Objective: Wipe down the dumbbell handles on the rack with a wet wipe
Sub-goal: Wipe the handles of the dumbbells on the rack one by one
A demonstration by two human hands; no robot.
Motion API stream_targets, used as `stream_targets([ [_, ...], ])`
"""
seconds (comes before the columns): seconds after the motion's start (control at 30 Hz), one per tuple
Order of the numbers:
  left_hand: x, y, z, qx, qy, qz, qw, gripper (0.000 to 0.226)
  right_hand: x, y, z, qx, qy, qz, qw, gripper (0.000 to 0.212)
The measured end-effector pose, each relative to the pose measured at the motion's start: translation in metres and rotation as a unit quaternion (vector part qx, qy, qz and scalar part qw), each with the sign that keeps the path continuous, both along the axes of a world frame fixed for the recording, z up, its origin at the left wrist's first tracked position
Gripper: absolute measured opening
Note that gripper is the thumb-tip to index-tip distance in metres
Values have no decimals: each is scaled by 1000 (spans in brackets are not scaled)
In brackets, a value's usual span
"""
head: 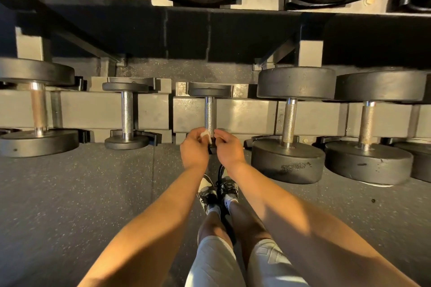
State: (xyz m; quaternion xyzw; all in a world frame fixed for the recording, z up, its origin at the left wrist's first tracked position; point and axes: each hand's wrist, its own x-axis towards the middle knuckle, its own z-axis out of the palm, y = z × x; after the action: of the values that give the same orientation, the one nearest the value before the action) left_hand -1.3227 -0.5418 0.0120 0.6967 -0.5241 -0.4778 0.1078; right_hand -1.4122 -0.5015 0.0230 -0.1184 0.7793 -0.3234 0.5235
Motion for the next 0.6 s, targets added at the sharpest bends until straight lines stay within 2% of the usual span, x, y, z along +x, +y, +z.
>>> stream_targets([
  [0.13,0,0,2,3,-19,-22,1000,25,3,4,2,0,-9,1,1000,36],
  [0.27,-1,3,36,32,54,-29,998,22,0,9,30,-7,-15,-7,1000,33],
  [0.37,-5,6,75,25,107,-26,994,26,-8,9,72,-34,-50,-64,996,26],
  [0.47,-10,6,121,0,136,-85,987,28,-20,7,122,-82,-73,-93,990,15],
  [0.53,-17,3,153,-11,169,-100,980,27,-31,8,157,-106,-63,-108,987,16],
  [0.6,-27,0,183,-22,200,-100,974,23,-40,9,193,-129,-61,-130,981,26],
])
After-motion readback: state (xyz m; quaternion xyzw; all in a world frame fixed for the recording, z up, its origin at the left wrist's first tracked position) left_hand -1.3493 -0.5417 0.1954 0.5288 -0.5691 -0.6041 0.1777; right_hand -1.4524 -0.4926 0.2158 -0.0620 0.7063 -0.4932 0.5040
